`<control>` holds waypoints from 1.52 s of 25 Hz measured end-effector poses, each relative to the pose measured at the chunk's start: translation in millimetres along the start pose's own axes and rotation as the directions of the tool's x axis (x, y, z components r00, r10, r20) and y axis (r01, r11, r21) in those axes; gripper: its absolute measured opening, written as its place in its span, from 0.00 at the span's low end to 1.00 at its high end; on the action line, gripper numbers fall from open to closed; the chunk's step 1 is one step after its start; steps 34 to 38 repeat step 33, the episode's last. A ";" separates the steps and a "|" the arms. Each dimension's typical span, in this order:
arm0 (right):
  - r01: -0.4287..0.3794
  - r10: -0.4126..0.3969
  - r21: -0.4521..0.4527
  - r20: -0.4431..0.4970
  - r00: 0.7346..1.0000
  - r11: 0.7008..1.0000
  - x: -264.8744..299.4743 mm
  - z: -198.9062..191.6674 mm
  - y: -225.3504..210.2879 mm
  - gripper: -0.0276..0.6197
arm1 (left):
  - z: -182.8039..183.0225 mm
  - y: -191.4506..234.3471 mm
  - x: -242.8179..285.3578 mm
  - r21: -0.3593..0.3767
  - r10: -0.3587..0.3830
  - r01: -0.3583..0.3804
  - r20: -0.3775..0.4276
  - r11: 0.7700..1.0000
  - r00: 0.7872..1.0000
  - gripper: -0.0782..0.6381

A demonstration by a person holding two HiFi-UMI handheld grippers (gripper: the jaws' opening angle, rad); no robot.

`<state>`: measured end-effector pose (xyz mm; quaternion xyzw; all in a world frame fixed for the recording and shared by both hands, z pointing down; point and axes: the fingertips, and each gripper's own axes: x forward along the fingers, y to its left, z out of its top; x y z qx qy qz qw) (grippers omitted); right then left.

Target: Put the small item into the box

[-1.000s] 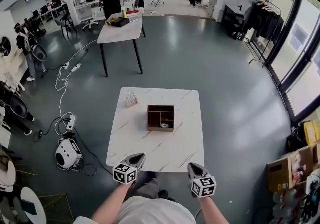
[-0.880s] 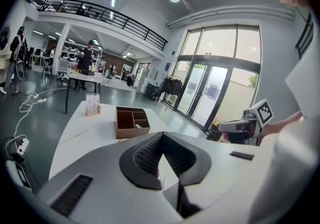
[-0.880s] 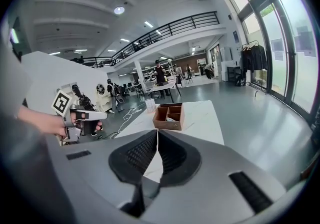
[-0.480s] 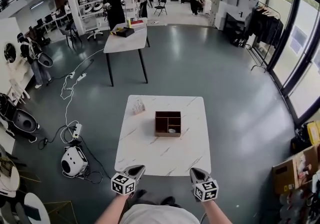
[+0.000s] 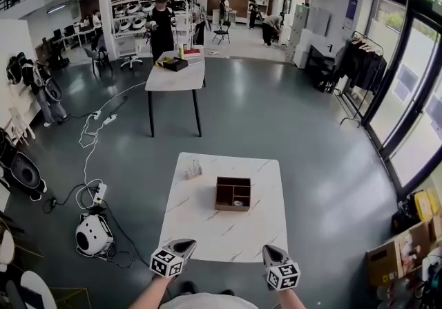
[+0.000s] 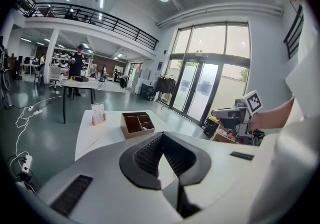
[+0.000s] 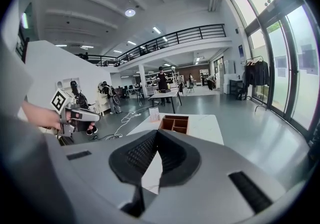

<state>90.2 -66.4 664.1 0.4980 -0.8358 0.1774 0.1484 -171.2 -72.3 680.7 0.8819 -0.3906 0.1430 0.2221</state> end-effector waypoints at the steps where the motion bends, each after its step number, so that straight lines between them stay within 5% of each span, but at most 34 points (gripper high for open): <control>1: 0.006 -0.006 0.002 0.002 1.000 1.000 0.8 -0.2 -0.5 0.08 | -0.2 2.7 -1.0 -0.002 -0.002 0.002 0.000 1.000 1.000 0.13; 38: 0.004 -0.004 -0.021 0.004 1.000 1.000 18.4 13.3 10.9 0.08 | 7.6 24.3 5.6 -0.036 -0.022 0.023 0.028 0.999 0.999 0.13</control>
